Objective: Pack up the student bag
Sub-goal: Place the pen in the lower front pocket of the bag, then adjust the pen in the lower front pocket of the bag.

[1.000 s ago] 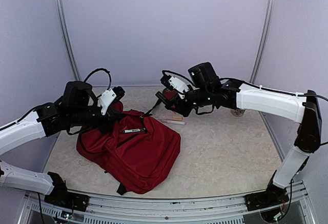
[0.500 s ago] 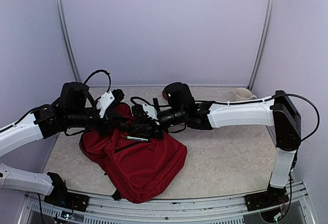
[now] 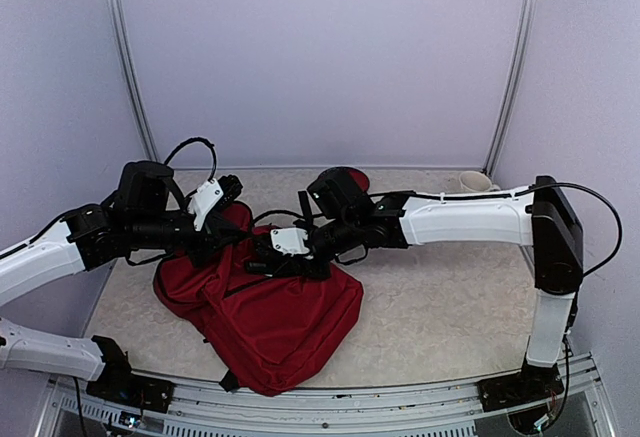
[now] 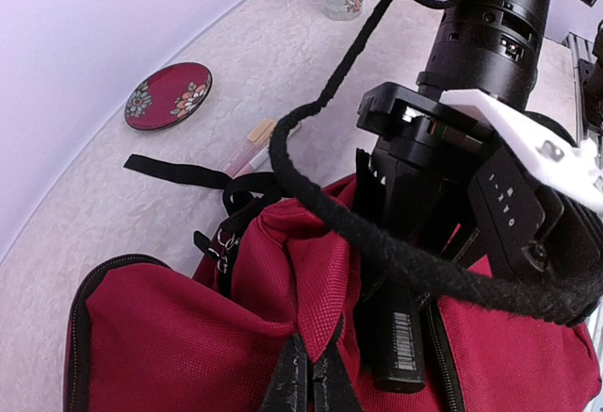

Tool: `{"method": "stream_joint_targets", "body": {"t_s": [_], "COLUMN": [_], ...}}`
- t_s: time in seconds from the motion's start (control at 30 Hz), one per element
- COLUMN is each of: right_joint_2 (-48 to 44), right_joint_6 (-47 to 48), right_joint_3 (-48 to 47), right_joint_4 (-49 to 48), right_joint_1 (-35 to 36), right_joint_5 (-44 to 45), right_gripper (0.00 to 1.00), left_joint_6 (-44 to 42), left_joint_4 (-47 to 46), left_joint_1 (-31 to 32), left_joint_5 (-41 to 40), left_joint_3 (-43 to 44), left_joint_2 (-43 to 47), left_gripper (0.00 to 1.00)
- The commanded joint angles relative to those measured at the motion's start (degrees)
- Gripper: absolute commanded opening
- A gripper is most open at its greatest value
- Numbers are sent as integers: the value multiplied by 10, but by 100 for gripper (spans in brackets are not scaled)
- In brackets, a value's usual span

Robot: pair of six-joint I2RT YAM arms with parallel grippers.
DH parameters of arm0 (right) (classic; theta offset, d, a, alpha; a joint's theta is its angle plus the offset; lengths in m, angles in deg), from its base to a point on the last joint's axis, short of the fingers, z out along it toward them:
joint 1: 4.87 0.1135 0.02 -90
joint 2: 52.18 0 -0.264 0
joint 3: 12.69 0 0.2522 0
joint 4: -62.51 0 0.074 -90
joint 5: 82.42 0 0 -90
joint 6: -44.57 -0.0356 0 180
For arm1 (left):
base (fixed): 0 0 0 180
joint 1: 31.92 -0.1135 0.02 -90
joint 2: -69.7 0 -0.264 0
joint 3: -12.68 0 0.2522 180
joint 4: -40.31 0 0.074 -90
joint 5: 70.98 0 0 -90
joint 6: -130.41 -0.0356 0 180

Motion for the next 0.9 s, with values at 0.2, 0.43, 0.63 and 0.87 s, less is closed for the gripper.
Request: {"method": "stream_joint_targets", "body": {"t_s": [0.2, 0.43, 0.63, 0.87], "right_joint_2": [-12, -52, -13, 38], "right_joint_6": [13, -48, -129, -160], "right_joint_3": [-59, -61, -72, -76], "right_joint_4": [141, 47, 2, 4], "right_joint_1": [22, 24, 24, 24], "right_joint_5": [119, -29, 6, 37], "right_gripper": [56, 59, 41, 17], "left_joint_6": [-8, -5, -3, -1], "left_joint_4": [-47, -45, -49, -49], "left_joint_1": [-1, -1, -2, -3], "left_joint_5": [13, 9, 8, 2], "left_joint_3": [9, 10, 10, 11], "left_joint_2": [10, 7, 10, 13], "left_gripper": [0, 0, 0, 0]}}
